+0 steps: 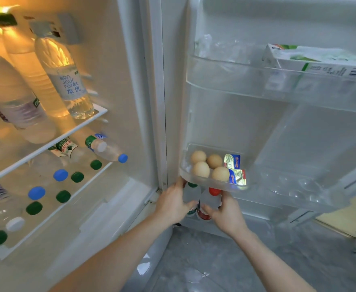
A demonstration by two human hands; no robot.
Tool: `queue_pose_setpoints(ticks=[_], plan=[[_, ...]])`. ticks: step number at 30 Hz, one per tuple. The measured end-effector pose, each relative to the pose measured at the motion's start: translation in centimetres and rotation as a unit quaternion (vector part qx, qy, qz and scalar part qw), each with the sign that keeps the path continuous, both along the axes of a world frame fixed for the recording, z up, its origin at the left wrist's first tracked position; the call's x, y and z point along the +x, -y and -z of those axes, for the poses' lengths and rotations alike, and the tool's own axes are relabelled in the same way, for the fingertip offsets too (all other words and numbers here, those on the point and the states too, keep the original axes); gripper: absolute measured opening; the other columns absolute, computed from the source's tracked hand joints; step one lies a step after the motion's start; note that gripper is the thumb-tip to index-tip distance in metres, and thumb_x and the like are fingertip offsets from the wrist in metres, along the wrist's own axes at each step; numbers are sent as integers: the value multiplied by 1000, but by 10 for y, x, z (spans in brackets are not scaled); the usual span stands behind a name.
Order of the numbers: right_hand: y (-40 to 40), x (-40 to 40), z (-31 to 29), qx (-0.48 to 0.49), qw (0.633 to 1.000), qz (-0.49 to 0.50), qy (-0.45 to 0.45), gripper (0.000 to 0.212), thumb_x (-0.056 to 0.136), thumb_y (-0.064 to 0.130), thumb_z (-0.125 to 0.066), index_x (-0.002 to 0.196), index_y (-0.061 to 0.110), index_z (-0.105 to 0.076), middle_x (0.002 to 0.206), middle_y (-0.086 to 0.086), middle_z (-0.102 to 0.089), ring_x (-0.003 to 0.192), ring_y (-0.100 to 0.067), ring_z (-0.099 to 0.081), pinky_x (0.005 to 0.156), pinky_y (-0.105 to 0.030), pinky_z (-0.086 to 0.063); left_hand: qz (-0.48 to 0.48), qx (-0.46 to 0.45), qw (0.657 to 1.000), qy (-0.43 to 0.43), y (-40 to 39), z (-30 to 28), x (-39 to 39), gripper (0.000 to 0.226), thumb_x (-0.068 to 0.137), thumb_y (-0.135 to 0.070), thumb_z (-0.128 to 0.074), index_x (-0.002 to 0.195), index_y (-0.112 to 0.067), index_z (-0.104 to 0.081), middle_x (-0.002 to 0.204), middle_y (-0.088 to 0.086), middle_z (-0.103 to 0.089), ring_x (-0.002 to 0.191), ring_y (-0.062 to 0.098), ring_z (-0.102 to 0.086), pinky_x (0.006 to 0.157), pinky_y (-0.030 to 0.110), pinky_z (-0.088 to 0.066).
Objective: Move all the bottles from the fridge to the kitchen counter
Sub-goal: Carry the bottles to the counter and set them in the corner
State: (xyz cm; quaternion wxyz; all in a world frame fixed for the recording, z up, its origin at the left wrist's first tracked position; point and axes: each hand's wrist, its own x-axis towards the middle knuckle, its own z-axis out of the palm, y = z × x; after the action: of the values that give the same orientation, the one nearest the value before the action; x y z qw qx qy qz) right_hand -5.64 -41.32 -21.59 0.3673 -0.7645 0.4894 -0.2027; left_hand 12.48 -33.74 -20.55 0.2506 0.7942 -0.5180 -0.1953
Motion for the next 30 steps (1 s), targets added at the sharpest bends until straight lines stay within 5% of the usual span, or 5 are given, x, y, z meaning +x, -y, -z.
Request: queue_pose_setpoints(ticks=[6,12,18,23,30], plan=[[-5,-5,0,-14,1000,-12,-1,50,76,37,-82,118,28,-57,111,6,-69,103,-18,-65,84,-39,-56,4,-62,998,-20,-2,2,-12,70,83,-33,-79,141,-23,-41,132,-2,-60,122,24,-57,91,33,-49],[-9,-13,-2,-30,999,-17,4,55,74,37,-82,124,26,-61,112,10,-71,101,-15,-66,83,-33,-54,64,-3,997,-33,0,1,-2,89,81,-39,-82,148,-26,-24,132,1,-61,117,28,-62,90,38,-52],[-17,-21,-17,-49,998,-24,25,56,75,31,-86,126,31,-63,109,17,-70,92,-14,-64,78,-33,-55,140,-27,989,-23,-11,3,6,75,76,-48,-83,137,-33,-42,137,-11,-51,122,19,-57,98,43,-51],[-28,-29,-42,-80,994,-64,33,57,75,31,-86,126,38,-63,116,24,-69,105,-6,-64,86,-32,-55,97,-114,986,-72,-49,-13,5,59,76,-47,-85,123,-35,-51,117,-24,-53,106,-1,-56,90,28,-49],[-54,-15,-86,-125,982,-129,63,54,76,21,-90,120,37,-64,111,24,-68,104,-4,-63,84,-18,-49,-26,-198,977,-79,-105,-67,25,62,65,-49,-92,117,-38,-61,114,-23,-64,109,-1,-60,89,16,-46]])
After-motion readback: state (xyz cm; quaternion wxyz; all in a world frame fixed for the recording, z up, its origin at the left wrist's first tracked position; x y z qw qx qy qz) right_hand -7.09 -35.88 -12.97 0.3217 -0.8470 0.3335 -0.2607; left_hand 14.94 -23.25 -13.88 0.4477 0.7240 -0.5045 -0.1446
